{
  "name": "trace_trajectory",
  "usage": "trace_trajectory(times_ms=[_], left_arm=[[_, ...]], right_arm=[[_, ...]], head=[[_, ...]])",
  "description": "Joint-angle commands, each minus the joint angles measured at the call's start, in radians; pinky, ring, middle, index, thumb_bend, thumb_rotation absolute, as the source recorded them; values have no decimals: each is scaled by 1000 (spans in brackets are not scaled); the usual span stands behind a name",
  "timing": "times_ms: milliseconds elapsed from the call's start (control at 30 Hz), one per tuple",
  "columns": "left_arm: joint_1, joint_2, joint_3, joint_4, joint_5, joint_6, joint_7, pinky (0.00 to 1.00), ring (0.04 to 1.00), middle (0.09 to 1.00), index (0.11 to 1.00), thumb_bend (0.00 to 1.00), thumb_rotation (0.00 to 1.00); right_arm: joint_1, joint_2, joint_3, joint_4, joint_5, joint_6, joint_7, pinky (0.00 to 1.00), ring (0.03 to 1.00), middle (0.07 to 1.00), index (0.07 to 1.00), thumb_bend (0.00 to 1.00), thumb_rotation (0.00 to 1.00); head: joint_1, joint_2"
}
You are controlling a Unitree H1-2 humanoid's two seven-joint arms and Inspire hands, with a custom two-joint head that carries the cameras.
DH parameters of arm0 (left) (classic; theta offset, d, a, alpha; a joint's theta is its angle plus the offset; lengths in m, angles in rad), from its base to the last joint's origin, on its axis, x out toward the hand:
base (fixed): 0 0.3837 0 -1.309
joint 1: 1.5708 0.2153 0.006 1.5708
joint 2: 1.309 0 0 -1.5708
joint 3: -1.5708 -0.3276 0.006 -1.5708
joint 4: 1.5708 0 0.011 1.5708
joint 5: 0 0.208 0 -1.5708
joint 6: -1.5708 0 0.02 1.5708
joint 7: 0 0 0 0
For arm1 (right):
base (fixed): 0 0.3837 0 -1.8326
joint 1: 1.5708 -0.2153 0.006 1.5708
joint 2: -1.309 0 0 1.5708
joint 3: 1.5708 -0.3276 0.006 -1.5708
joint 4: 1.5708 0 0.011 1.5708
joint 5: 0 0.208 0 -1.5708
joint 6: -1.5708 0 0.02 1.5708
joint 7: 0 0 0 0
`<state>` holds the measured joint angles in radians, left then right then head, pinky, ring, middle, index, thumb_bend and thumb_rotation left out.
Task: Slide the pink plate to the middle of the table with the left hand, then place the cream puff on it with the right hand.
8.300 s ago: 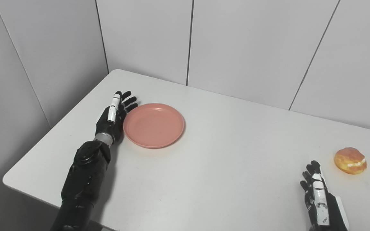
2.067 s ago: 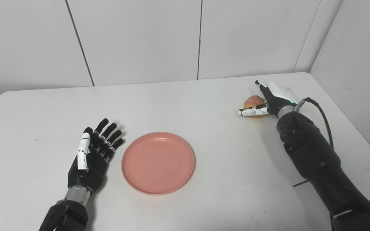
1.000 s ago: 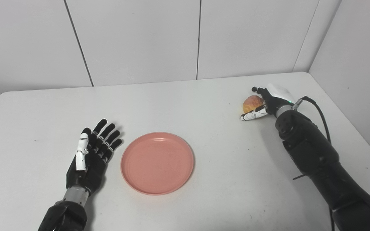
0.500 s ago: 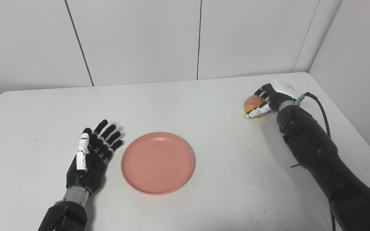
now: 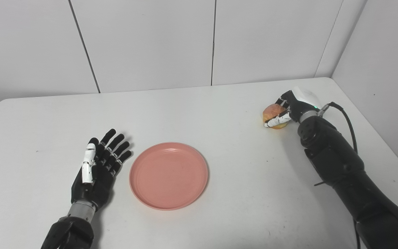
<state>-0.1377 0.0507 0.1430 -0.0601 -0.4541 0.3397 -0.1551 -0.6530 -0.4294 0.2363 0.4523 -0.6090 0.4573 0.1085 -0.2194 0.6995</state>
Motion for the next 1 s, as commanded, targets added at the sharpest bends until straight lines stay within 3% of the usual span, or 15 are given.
trace_trajectory(times_ms=[0,233,433,767,967], left_arm=[[-10,-3,-4,-25,-2,8,5,862,874,890,876,390,1000],[-11,-12,-20,-31,21,2,22,858,871,885,873,390,1000],[-11,-33,-28,-49,33,2,42,863,874,888,874,392,1000],[-3,-72,-59,-100,160,-49,119,855,853,865,855,390,1000],[18,-89,-88,-153,240,-89,142,897,879,883,874,404,1000]], right_arm=[[-34,-22,-22,-71,3,-1,-14,326,406,473,487,502,136],[-10,-11,-39,-229,14,2,4,332,403,465,487,501,138],[-3,36,-56,-399,11,12,76,343,411,474,487,500,139],[-11,118,25,-587,16,3,145,297,363,432,484,500,132],[-13,157,70,-637,6,-4,184,316,392,462,486,500,136]], head=[[9,1],[36,-3],[72,-1],[136,4],[178,5]])
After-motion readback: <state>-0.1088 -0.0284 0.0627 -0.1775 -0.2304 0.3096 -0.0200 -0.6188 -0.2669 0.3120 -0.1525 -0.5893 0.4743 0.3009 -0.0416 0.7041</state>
